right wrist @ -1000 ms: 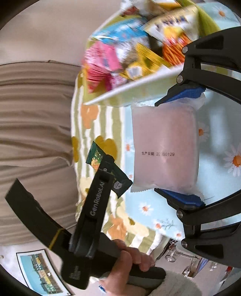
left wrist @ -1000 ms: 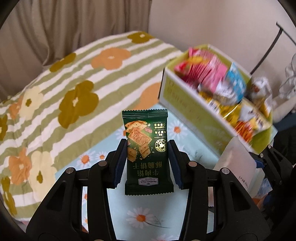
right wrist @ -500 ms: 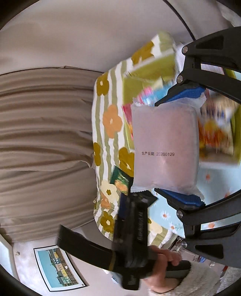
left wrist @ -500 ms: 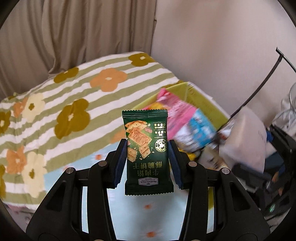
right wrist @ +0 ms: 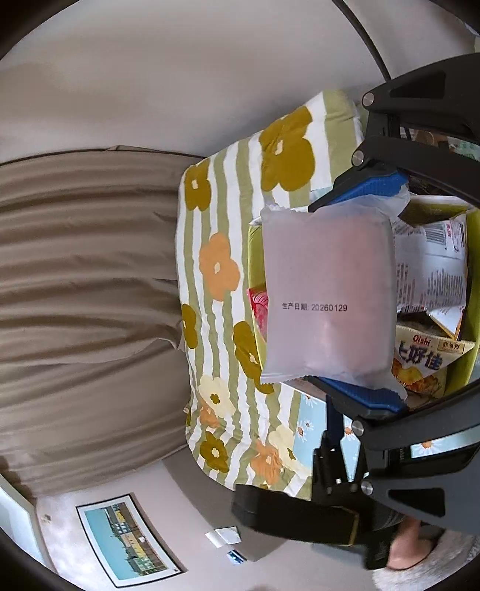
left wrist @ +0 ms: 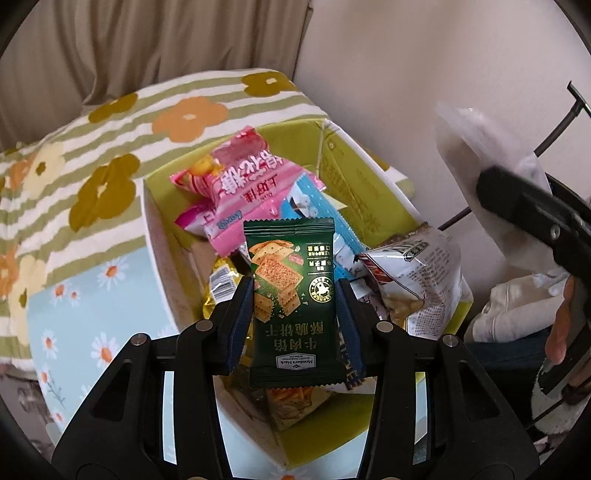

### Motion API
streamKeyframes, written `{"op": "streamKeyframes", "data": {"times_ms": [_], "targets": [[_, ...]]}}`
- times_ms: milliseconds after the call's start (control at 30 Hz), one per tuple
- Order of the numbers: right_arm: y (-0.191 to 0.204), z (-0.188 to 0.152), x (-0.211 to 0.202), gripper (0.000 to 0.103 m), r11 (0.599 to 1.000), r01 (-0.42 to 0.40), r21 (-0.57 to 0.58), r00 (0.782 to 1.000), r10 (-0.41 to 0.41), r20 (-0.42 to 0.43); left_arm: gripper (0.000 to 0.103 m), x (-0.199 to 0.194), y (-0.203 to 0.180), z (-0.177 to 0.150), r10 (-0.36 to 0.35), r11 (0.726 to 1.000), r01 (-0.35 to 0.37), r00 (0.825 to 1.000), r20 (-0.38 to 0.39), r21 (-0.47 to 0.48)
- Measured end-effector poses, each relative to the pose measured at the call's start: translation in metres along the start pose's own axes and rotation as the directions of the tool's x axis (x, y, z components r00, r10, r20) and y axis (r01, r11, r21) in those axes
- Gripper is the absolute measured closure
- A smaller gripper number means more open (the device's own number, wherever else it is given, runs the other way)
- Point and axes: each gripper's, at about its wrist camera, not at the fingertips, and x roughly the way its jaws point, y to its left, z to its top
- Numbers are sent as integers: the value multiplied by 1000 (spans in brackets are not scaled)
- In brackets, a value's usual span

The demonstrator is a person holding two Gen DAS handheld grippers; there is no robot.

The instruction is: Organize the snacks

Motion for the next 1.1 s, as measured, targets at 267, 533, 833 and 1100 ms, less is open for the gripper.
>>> {"op": "streamKeyframes", "data": {"times_ms": [267,533,833,1100], "targets": [[-10,0,1,27,999,-4,53,1000,5,-7,5,-8,13,-9,50,999,-50,999,6,-15],[-10,5,27,25,998,-19,55,997,23,-68,5,-27,36,-25,134,988,-131,990,36,-76],[-11,-11,45,2,1000,17,11,995,-16,-102,5,-29,45,-39,207,971,-204,978,15,-127],[-4,-21,39,2,1000,5,-13,997,-6,-77,5,-39,52,-61,242,949,-236,970,4,-208]]}}
